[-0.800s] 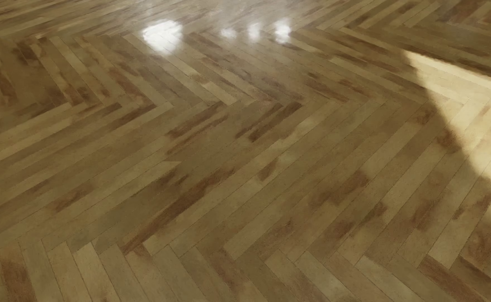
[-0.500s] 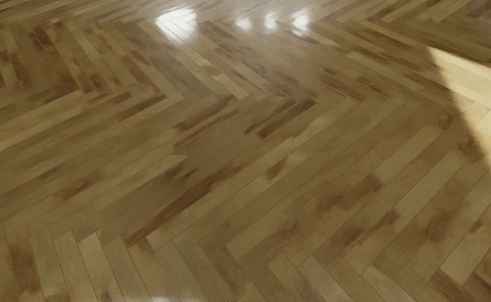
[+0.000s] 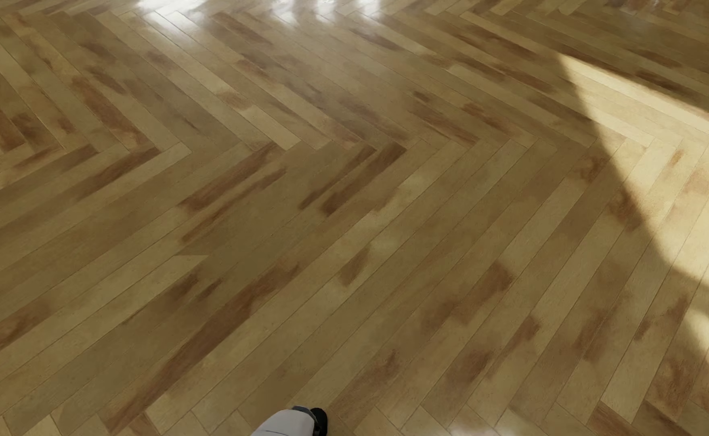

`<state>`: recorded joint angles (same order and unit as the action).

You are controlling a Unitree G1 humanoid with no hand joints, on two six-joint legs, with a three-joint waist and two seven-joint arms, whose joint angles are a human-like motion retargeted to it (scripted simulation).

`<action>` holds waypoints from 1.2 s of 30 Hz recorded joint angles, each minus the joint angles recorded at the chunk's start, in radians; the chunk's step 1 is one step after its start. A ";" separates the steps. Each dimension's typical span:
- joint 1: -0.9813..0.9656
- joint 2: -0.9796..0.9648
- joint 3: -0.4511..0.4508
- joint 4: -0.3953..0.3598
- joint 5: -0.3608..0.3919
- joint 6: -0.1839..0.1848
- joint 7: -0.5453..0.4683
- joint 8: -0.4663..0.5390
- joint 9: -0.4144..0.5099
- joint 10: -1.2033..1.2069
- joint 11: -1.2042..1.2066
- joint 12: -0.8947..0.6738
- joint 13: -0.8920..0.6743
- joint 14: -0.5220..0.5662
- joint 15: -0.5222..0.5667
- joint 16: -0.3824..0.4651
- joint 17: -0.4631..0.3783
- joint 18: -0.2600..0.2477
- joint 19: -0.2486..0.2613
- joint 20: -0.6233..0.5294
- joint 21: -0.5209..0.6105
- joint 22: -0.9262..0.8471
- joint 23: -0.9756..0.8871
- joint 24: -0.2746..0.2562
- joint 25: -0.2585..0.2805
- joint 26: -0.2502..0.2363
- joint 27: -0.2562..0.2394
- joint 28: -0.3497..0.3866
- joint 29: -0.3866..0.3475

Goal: Move forward

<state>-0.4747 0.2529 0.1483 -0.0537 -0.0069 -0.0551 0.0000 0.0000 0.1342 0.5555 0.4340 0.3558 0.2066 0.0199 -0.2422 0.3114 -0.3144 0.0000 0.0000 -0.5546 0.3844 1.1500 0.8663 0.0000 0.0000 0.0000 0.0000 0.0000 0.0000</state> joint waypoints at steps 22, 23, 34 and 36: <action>0.713 -0.563 -0.204 -0.020 0.123 0.110 0.000 0.000 -0.034 0.158 0.025 -0.228 -0.014 0.041 0.281 0.024 -0.005 0.000 0.000 0.264 0.227 -0.222 0.238 0.000 0.000 0.000 0.000 0.000 0.000; 0.656 -0.510 -0.172 -0.005 0.131 0.117 0.000 0.000 -0.035 0.282 0.020 -0.194 -0.041 0.134 0.236 0.020 -0.018 0.000 0.000 0.225 0.225 -0.158 0.215 0.000 0.000 0.000 0.000 0.000 0.000; 0.109 -0.048 0.071 0.019 0.098 0.109 0.000 0.000 -0.028 0.005 -0.061 0.100 -0.207 -0.201 -0.111 -0.011 -0.070 0.000 0.000 0.053 -0.181 0.047 -0.211 0.000 0.000 0.000 0.000 0.000 0.000; 0.129 -0.005 0.087 0.044 0.085 0.116 0.000 0.000 -0.032 -0.152 -0.047 0.085 -0.199 -0.210 -0.121 -0.026 -0.057 0.000 0.000 0.023 -0.128 0.047 -0.223 0.000 0.000 0.000 0.000 0.000 0.000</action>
<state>-0.3460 0.2479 0.2356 -0.0098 0.0782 0.0607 0.0000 0.0000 0.1018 0.4036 0.3872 0.4407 0.0075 -0.1900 -0.3630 0.2857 -0.3715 0.0000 0.0000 -0.5313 0.2562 1.1975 0.6429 0.0000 0.0000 0.0000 0.0000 0.0000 0.0000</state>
